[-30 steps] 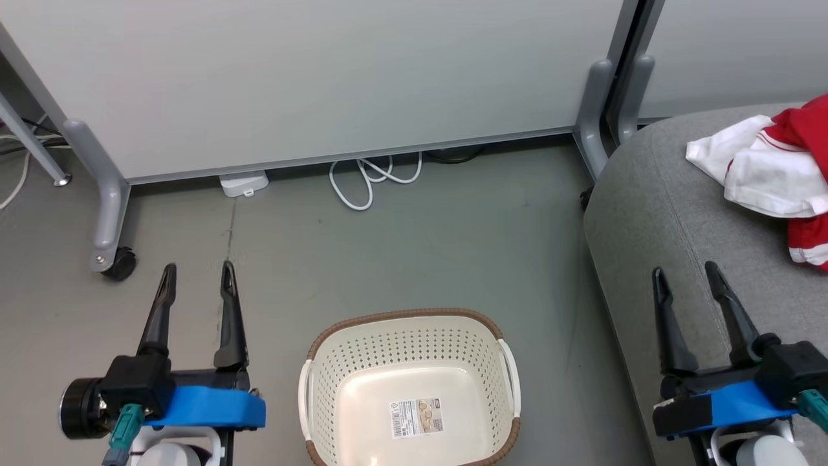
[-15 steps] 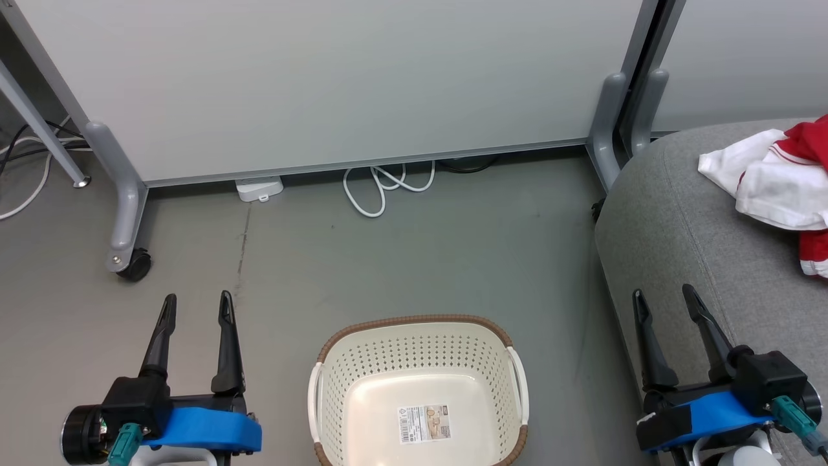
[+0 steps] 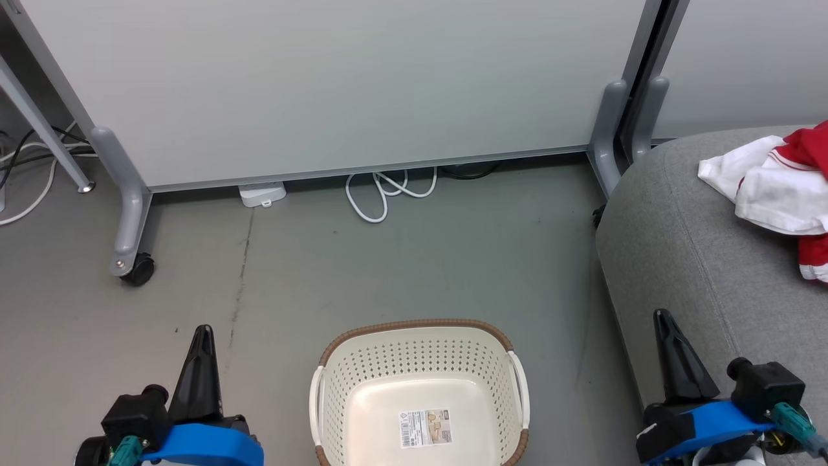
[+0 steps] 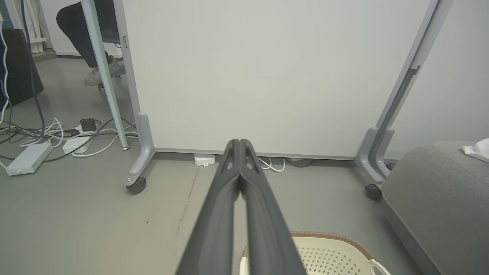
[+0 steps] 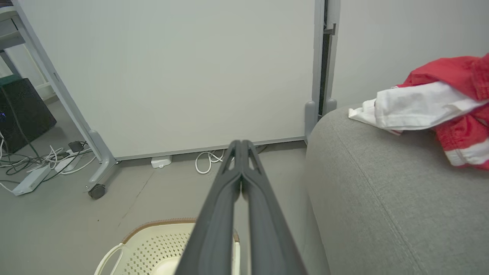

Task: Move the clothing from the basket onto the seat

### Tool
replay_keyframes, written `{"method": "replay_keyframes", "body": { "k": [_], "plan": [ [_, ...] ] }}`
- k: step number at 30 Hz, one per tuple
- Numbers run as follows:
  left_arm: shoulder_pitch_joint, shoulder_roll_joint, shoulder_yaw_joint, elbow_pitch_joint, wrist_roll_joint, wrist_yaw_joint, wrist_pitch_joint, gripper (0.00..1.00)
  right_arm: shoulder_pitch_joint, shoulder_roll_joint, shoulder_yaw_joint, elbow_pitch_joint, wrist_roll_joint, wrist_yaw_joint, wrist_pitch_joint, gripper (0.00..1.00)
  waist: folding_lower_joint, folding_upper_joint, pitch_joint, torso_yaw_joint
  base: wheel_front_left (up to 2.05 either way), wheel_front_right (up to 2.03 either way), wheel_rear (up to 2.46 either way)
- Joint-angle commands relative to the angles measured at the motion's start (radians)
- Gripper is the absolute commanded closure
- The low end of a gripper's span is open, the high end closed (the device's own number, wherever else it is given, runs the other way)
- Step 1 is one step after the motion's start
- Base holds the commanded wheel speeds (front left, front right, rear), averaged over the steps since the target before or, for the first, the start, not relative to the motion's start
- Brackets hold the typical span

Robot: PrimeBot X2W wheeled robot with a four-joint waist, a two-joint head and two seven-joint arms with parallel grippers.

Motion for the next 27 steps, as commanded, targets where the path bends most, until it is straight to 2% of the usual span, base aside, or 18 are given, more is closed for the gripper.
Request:
{"method": "replay_keyframes", "body": {
  "k": [1,17,27],
  "plan": [
    [-0.025,0.003,0.012,-0.012,-0.051,-0.003,0.012,1.00,-0.014,-0.001,-0.006,-0.013,0.053,0.000,0.012,1.00,0.0000,-0.0001,-0.001,-0.001,0.00,0.00,0.00],
    [-0.039,0.003,0.023,-0.017,-0.350,-0.011,0.079,1.00,-0.021,-0.001,-0.019,-0.017,0.351,0.000,0.082,1.00,0.0000,-0.0001,-0.007,-0.007,0.00,0.00,0.00],
    [-0.049,0.004,0.031,-0.016,-0.495,-0.015,0.114,1.00,-0.026,-0.001,-0.026,-0.017,0.497,0.000,0.117,1.00,0.0000,-0.0001,-0.011,-0.010,0.00,0.00,0.00]
  ]
}}
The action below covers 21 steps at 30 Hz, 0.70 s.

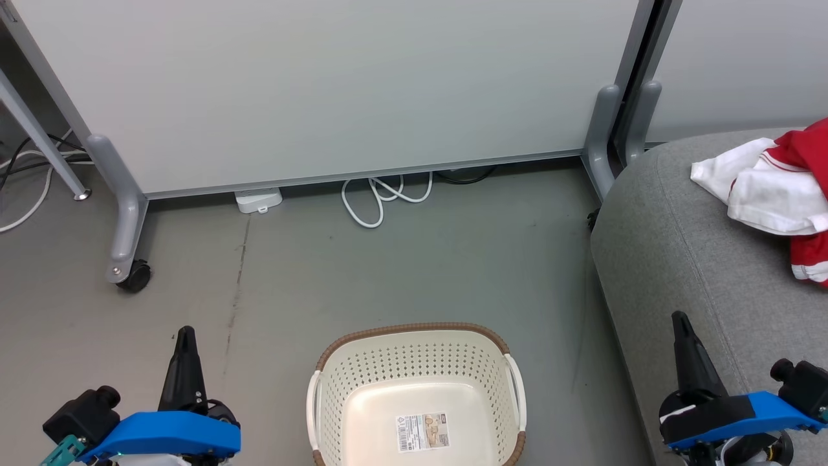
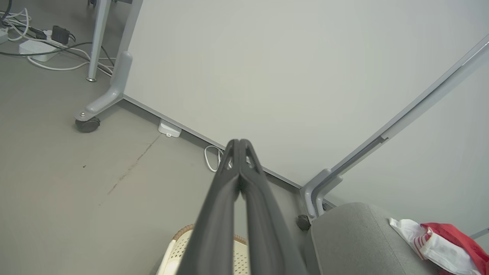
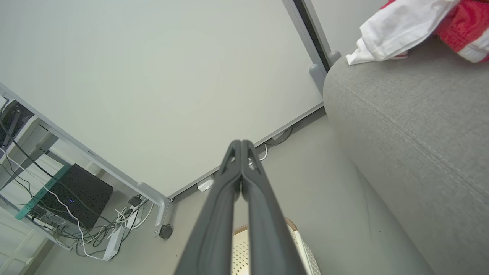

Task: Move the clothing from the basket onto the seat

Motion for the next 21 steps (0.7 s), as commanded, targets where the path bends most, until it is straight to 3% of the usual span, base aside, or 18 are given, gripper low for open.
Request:
{"method": "replay_keyframes", "body": {
  "k": [1,21],
  "plan": [
    [-0.031,0.004,0.007,-0.015,-0.027,-0.002,0.006,1.00,-0.022,-0.001,-0.004,-0.015,0.029,0.000,0.007,1.00,-0.0001,-0.0001,0.000,0.000,0.00,0.00,0.00],
    [-0.049,0.004,0.024,-0.011,-0.299,-0.011,0.074,1.00,-0.033,-0.001,-0.018,-0.014,0.302,0.000,0.074,1.00,-0.0001,-0.0001,-0.009,-0.008,0.00,0.00,0.00]
  ]
}}
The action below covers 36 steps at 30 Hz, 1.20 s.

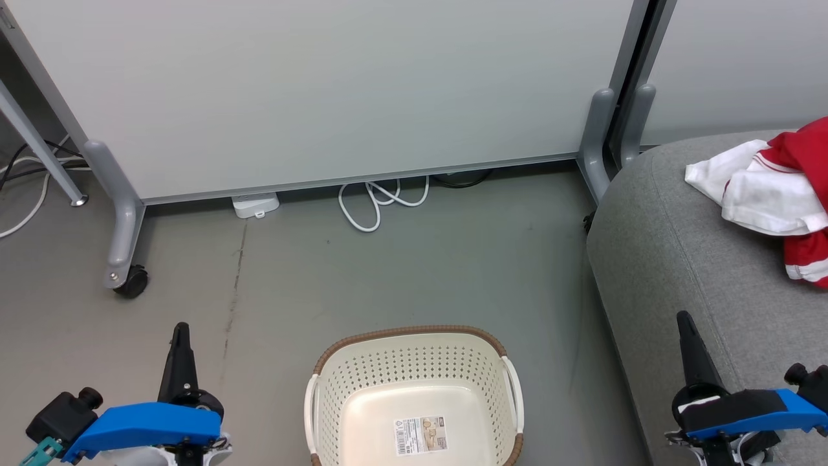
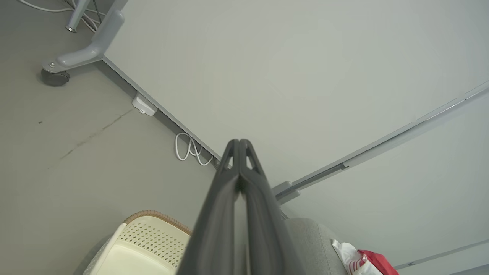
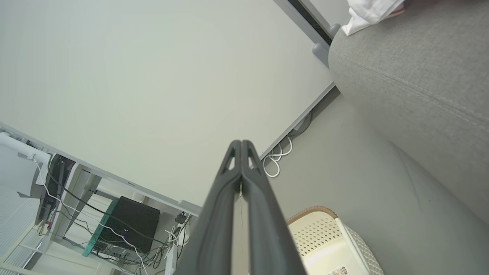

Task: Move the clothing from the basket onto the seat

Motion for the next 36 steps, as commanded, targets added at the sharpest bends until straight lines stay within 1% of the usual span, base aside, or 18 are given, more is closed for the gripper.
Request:
{"method": "replay_keyframes", "body": {
  "k": [1,16,36],
  "plan": [
    [-0.027,0.004,0.006,-0.011,-0.025,-0.008,0.008,1.00,-0.026,-0.001,-0.004,-0.012,0.029,0.000,0.008,1.00,-0.0001,-0.0001,0.000,0.000,0.00,0.00,0.00],
    [-0.038,0.004,0.017,-0.008,-0.196,-0.012,0.051,1.00,-0.032,-0.001,-0.013,-0.011,0.199,0.000,0.050,1.00,-0.0001,-0.0001,-0.007,-0.006,0.00,0.00,0.00],
    [-0.050,0.005,0.029,-0.005,-0.390,-0.020,0.098,1.00,-0.037,0.000,-0.023,-0.009,0.395,0.000,0.098,1.00,-0.0001,-0.0001,-0.015,-0.013,0.00,0.00,0.00]
  ]
}}
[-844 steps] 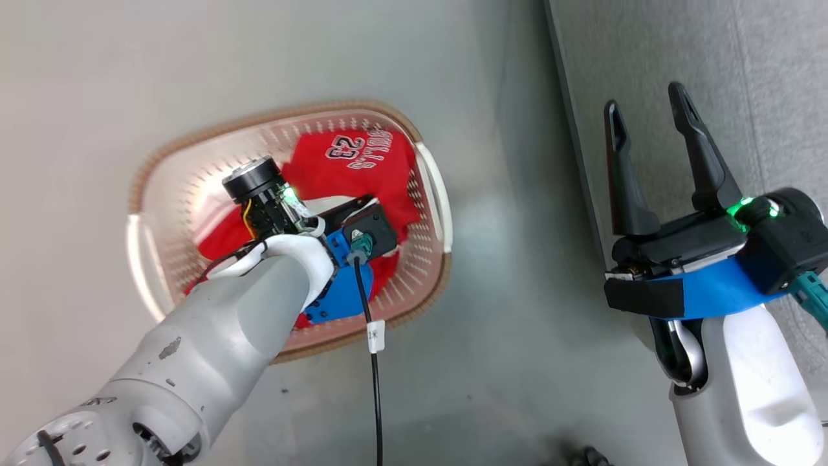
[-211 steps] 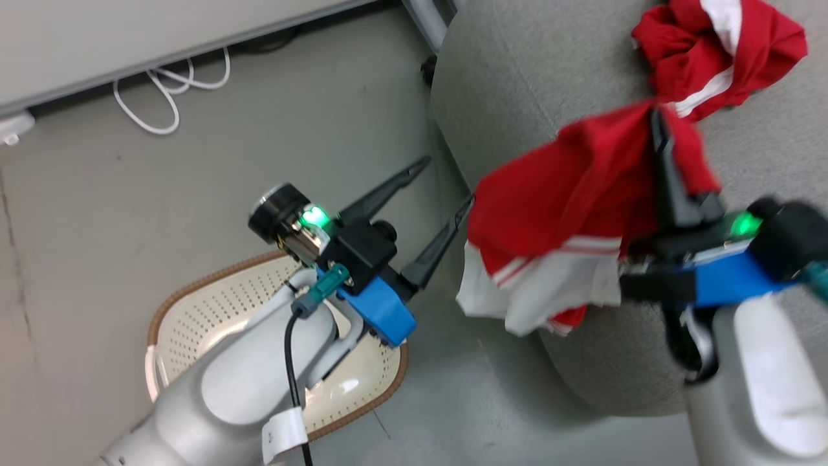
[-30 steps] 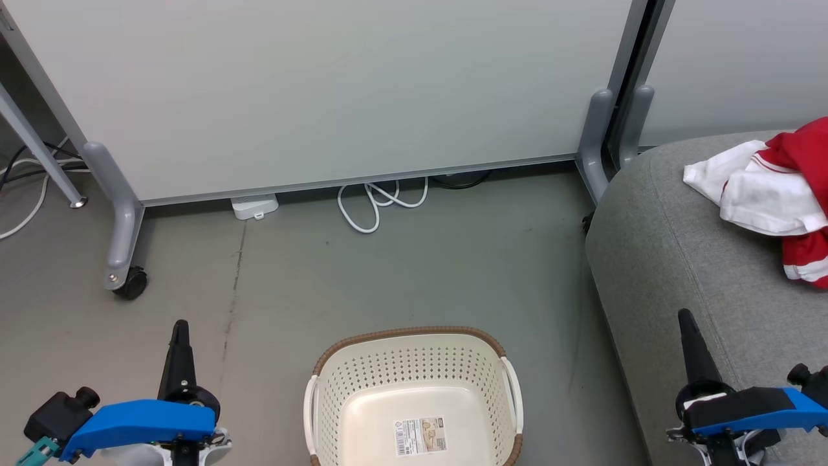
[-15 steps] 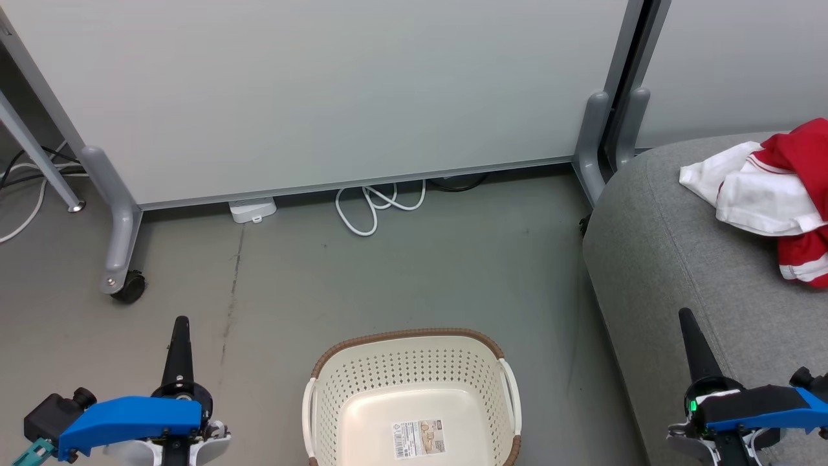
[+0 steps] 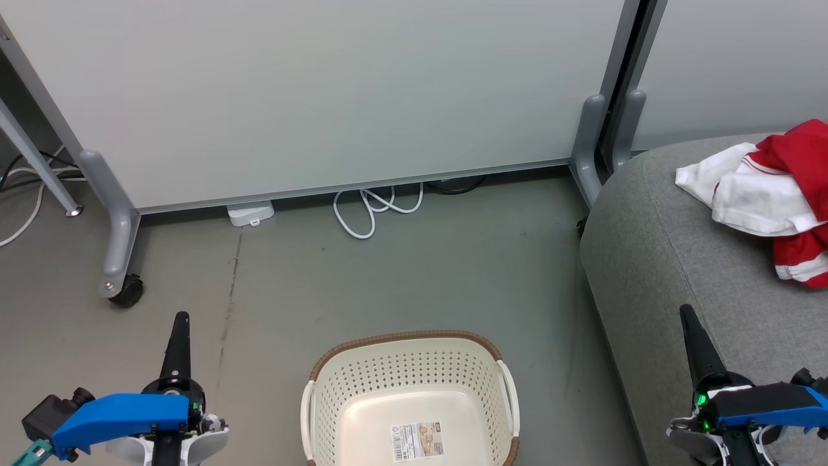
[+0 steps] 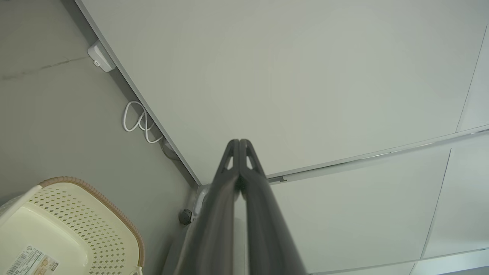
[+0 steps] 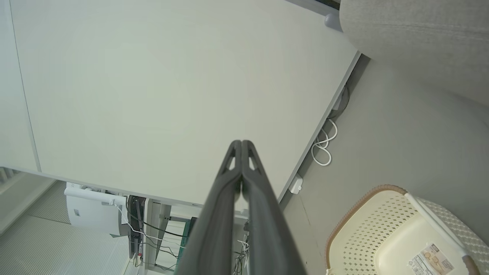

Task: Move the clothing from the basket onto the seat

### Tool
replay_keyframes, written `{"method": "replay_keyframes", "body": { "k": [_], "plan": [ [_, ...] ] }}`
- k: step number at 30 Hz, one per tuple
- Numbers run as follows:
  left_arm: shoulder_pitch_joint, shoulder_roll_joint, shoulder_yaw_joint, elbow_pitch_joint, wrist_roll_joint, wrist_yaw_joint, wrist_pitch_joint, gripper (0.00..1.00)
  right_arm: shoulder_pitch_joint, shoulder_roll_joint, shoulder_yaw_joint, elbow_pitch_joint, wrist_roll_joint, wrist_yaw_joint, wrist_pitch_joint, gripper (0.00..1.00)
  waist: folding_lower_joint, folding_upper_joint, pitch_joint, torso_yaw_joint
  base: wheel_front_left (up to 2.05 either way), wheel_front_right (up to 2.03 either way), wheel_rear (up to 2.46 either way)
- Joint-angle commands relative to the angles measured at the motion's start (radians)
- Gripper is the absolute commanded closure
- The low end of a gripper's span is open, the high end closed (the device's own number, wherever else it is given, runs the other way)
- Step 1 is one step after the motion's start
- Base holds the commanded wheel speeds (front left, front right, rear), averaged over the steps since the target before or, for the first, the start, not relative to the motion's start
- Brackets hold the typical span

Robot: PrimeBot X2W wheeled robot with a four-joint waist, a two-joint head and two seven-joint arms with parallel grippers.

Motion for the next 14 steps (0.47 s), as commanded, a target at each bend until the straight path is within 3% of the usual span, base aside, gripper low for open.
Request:
{"method": "replay_keyframes", "body": {
  "k": [1,14],
  "plan": [
    [-0.018,0.004,0.007,-0.005,-0.020,-0.010,0.006,1.00,-0.018,0.000,-0.003,-0.007,0.025,0.000,0.006,1.00,0.0000,0.0000,0.000,0.000,0.00,0.00,0.00],
    [-0.025,0.004,0.013,-0.003,-0.130,-0.011,0.033,1.00,-0.021,0.000,-0.008,-0.006,0.135,0.000,0.033,1.00,0.0000,0.0000,-0.006,-0.005,0.00,0.00,0.00]
  ]
}}
